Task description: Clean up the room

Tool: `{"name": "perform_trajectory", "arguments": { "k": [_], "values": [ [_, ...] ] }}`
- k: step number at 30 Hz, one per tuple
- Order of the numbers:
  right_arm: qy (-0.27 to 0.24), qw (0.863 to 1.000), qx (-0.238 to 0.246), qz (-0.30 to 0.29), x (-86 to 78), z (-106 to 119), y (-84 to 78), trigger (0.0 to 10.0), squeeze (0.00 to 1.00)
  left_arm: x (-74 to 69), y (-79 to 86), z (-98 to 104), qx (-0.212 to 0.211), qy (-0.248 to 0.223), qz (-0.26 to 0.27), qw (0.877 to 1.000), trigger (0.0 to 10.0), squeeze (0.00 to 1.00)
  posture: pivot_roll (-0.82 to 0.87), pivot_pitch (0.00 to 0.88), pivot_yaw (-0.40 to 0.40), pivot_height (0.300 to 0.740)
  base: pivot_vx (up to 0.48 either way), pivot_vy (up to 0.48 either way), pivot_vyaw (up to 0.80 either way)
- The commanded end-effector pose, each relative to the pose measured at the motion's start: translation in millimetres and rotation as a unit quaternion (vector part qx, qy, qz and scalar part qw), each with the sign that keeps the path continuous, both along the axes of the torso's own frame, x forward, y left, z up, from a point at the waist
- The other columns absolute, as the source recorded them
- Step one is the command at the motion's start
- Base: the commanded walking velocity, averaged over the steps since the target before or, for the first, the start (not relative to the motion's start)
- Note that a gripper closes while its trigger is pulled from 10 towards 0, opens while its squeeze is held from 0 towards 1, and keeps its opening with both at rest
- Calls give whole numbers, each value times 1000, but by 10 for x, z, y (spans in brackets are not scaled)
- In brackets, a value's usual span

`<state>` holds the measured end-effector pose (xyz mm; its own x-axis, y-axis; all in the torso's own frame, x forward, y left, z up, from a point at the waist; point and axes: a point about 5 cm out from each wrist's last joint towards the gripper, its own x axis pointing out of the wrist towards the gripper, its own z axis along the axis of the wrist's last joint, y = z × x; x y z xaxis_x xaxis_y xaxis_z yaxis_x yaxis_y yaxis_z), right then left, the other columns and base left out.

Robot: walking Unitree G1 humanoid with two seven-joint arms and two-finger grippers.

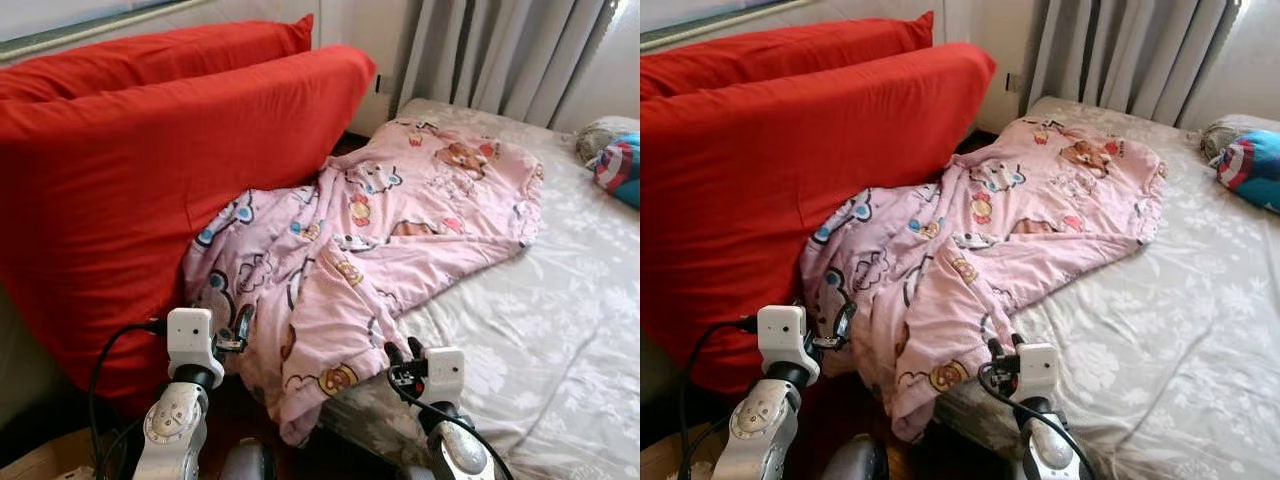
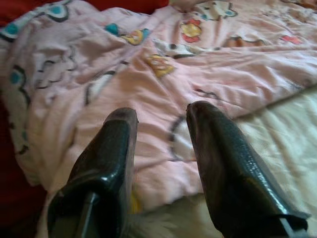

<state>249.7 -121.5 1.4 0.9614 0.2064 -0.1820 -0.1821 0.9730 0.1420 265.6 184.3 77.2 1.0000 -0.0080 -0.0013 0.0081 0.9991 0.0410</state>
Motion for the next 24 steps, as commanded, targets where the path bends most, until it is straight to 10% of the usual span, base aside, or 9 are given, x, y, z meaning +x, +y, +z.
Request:
{"name": "perform_trajectory", "arguments": {
  "k": [1,24],
  "values": [
    [1,1000,1,0,-5,-8,8,10000,0,14,-8,35,-2,-7,-2,1000,10000,0,-25,46,-34,645,0,0,0],
    [3,1000,2,-6,5,-12,3,10000,0,19,-24,19,-5,-3,-14,1000,10000,0,-24,47,-31,645,0,99,0]
  ]
}}
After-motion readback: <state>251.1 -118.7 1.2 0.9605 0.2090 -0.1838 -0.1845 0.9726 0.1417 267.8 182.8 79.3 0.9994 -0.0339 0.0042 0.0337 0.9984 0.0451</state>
